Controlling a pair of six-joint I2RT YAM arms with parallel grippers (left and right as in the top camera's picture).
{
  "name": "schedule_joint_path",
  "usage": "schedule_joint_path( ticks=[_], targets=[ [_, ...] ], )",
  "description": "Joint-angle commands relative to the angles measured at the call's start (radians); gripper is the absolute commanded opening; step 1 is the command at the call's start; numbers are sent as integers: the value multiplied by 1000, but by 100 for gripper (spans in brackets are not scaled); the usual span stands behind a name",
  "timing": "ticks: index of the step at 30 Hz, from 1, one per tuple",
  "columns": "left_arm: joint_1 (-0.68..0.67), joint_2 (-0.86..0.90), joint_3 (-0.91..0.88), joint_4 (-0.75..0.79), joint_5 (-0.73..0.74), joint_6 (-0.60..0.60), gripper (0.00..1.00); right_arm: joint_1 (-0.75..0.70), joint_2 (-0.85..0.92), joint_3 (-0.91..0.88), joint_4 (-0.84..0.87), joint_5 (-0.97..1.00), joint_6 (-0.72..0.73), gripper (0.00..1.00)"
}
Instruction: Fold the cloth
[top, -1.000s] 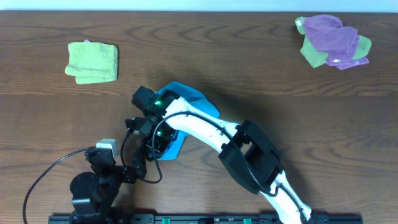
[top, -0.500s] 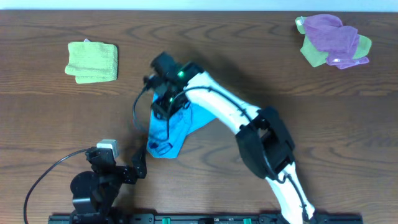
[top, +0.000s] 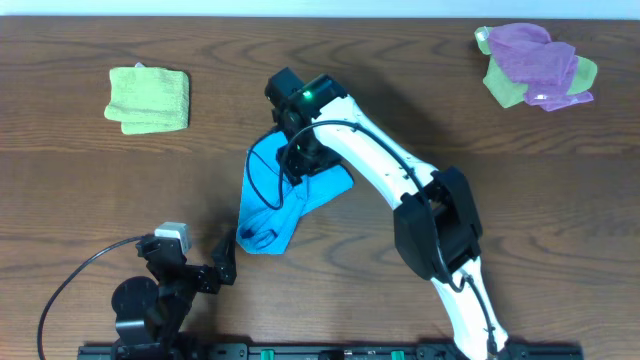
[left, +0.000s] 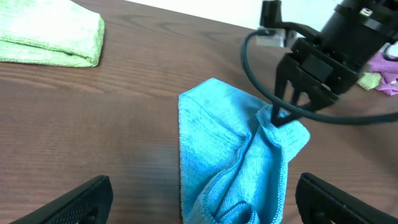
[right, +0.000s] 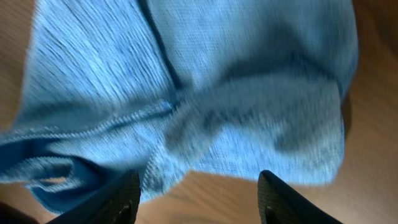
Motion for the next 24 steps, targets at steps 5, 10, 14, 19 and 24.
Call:
schedule_joint_path(
  ticks=[5, 10, 14, 19, 24],
  targets=[
    [-3, -2, 1, 7, -5, -4, 95, 18, -5, 19, 8, 44, 50, 66],
    [-3, -2, 1, 6, -5, -4, 95, 26, 14, 18, 25, 44, 52, 66],
    [-3, -2, 1, 6, -5, -4, 95, 31, 51, 18, 53, 43, 52, 65],
    [-3, -2, 1, 6, -5, -4, 95, 30, 81, 18, 57, 43, 52, 64],
    [-3, -2, 1, 6, -5, -4, 95, 29, 84, 18, 71, 45, 52, 60]
  ],
)
